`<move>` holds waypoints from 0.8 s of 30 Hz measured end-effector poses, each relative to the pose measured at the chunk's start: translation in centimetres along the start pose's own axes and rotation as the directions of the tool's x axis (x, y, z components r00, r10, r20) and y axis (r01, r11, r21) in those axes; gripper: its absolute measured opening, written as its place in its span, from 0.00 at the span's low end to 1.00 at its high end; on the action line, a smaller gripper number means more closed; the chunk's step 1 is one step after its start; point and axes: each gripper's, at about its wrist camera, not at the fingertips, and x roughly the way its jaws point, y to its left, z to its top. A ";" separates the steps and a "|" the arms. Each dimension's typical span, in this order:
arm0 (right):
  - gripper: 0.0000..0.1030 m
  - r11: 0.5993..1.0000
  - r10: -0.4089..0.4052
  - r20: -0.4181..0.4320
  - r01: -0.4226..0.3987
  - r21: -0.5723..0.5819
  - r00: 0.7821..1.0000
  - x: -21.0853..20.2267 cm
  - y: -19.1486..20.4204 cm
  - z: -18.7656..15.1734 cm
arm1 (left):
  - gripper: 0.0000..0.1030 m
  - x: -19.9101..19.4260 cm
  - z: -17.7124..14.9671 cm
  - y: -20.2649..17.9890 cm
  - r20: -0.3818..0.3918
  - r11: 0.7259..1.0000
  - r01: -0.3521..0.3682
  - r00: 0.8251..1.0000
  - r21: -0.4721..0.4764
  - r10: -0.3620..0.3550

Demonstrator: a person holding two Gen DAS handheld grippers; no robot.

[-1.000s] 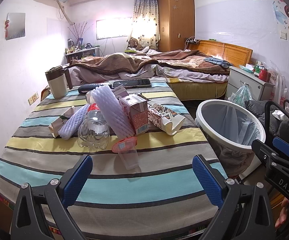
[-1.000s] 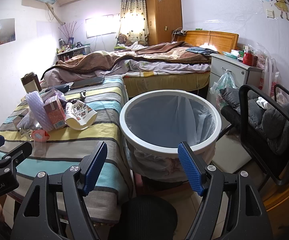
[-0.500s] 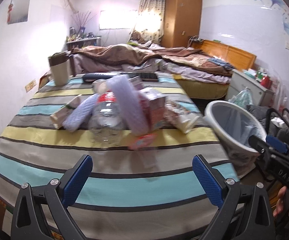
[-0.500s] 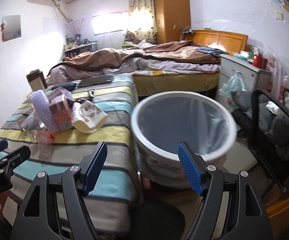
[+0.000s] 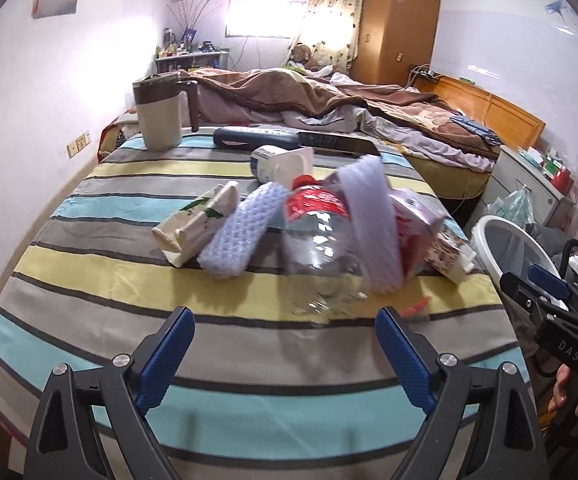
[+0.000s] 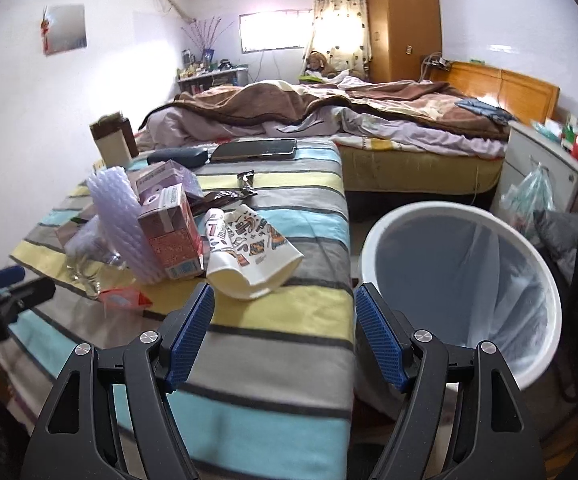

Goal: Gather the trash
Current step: 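Grasp the patterned paper cup with the right tool while the left tool approaches the clear bottle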

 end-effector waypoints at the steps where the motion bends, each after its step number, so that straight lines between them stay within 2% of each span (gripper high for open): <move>1: 0.72 1.000 0.007 -0.010 -0.007 -0.002 1.000 0.3 0.1 0.2 | 0.90 0.2 0.2 0.2 -0.005 1.000 0.008 1.000 -0.006 -0.008; 10: 0.69 0.998 0.046 -0.041 -0.048 -0.050 0.998 2.6 1.6 2.0 | 0.90 3.1 3.5 -0.3 -0.034 0.995 0.096 0.995 -0.004 -0.096; 14: 0.58 0.996 0.055 -0.077 -0.060 -0.063 0.995 3.9 2.0 2.2 | 0.88 4.3 4.3 -0.8 -0.045 0.997 0.082 0.996 0.008 -0.081; 19: 0.45 0.995 0.064 -0.103 -0.071 -0.065 0.993 4.8 2.1 2.5 | 0.82 6.0 4.8 -0.9 -0.090 0.993 0.118 0.989 -0.004 -0.118; 21: 0.36 0.995 0.068 -0.116 -0.075 -0.064 0.991 5.1 2.3 2.6 | 0.72 6.8 4.9 -0.9 -0.111 0.992 0.128 0.986 -0.015 -0.128; 22: 0.34 0.995 0.071 -0.121 -0.079 -0.060 0.990 5.1 2.2 2.5 | 0.70 7.1 5.0 -0.8 -0.119 0.990 0.142 0.982 -0.028 -0.144; 24: 0.28 0.995 0.078 -0.128 -0.085 -0.049 0.989 5.2 2.1 2.3 | 0.70 7.3 5.0 -0.6 -0.114 0.986 0.160 0.980 -0.047 -0.164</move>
